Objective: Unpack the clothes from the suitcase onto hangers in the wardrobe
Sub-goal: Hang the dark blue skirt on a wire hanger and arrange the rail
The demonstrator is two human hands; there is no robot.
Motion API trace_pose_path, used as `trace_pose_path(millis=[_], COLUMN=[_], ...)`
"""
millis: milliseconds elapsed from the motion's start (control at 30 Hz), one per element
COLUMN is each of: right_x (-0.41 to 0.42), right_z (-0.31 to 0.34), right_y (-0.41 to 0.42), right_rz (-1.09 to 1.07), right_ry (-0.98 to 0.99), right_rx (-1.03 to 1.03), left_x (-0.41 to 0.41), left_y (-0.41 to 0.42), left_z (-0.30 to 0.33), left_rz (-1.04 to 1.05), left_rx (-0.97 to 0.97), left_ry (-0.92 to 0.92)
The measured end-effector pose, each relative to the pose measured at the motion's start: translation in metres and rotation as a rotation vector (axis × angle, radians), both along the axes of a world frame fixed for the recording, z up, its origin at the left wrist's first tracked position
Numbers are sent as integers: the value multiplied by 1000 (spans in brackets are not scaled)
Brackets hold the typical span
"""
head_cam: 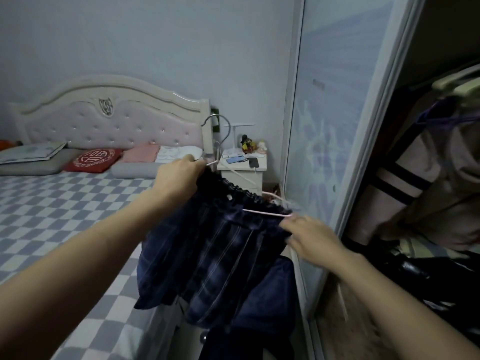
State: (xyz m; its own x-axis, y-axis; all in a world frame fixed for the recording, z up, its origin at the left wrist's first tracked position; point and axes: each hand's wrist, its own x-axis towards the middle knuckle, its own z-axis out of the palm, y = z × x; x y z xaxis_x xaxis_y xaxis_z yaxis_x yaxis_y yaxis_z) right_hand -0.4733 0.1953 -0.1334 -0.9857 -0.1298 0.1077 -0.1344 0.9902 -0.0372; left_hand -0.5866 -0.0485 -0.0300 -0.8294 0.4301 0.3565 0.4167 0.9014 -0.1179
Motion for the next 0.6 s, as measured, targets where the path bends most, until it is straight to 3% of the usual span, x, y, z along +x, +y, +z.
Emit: trace_pose_path(millis=[133, 233, 300, 433, 600], right_x=[0, -8, -10, -5, 0], right_z=[29, 46, 57, 64, 61], right_y=[21, 7, 2, 5, -4], right_rz=[154, 262, 248, 166, 67], right_ry=[331, 378, 401, 365, 142], right_rx=[-91, -88, -200, -457, -700], left_x=[-1, 9, 14, 16, 20], left_y=[-24, -10, -1, 1, 14], left_z=[-8, -10, -4, -2, -15], left_rz=[53, -26, -73, -269, -409], left_rx=[-169, -189, -88, 156, 305], left_ry=[41, 82, 114, 111, 92])
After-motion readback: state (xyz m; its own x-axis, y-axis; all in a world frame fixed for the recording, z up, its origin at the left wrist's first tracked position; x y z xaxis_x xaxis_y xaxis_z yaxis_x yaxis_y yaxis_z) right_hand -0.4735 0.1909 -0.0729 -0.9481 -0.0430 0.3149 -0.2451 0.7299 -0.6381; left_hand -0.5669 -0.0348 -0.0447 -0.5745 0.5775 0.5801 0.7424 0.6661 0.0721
